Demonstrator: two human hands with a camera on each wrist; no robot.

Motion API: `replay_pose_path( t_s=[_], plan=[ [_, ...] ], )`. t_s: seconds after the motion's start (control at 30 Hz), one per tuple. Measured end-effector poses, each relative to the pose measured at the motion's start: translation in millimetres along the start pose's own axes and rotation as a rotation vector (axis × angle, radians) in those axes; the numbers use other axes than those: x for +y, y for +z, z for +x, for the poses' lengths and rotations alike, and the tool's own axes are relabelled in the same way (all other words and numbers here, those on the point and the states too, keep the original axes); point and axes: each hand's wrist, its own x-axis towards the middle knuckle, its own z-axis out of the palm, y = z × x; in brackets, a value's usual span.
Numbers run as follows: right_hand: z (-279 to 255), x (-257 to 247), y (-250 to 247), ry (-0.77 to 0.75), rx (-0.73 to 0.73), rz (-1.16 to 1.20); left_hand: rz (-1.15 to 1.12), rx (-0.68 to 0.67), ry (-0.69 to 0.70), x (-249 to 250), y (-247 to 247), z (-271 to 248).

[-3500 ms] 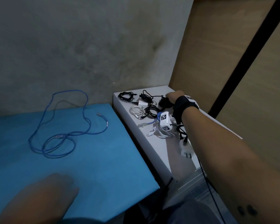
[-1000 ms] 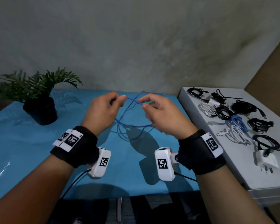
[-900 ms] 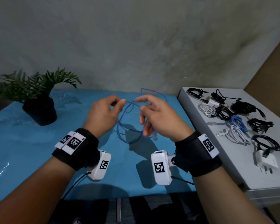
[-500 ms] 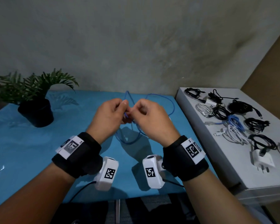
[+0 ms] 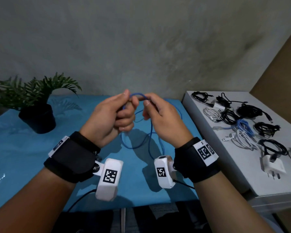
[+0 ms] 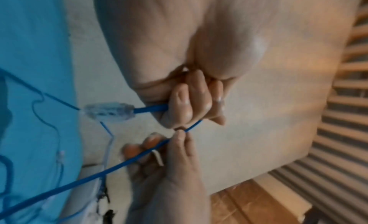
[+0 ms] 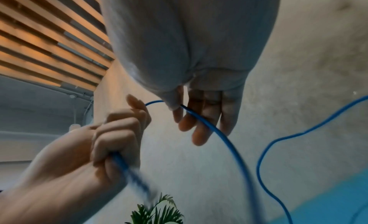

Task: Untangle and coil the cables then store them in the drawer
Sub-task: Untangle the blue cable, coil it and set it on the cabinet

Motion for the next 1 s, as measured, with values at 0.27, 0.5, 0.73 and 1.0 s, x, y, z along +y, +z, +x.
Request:
replay_pose_path(
  t_s=[0.27,0.5,0.73,1.0],
  plan=[
    [-6.8,-7.5,24.7,0.042,-0.282,-0.023,-0.218,0.103,0.17,13.0,-14.9,7.9],
    [-18.1,-17.8,29.6,0.285,-0.578,0.405,-0.117,0.283,0.282,13.6,-29.8,12.8],
    [-22.4,-27.0,31.8,0.309,-0.661,0.263,0.606,0.258,0.309,5.2,-40.6,10.9],
    [2.5,-20.8,-27.3,0.151,-0.207,0.236,0.568,-0.232,-0.234,3.5,-25.4,-7.8]
  ],
)
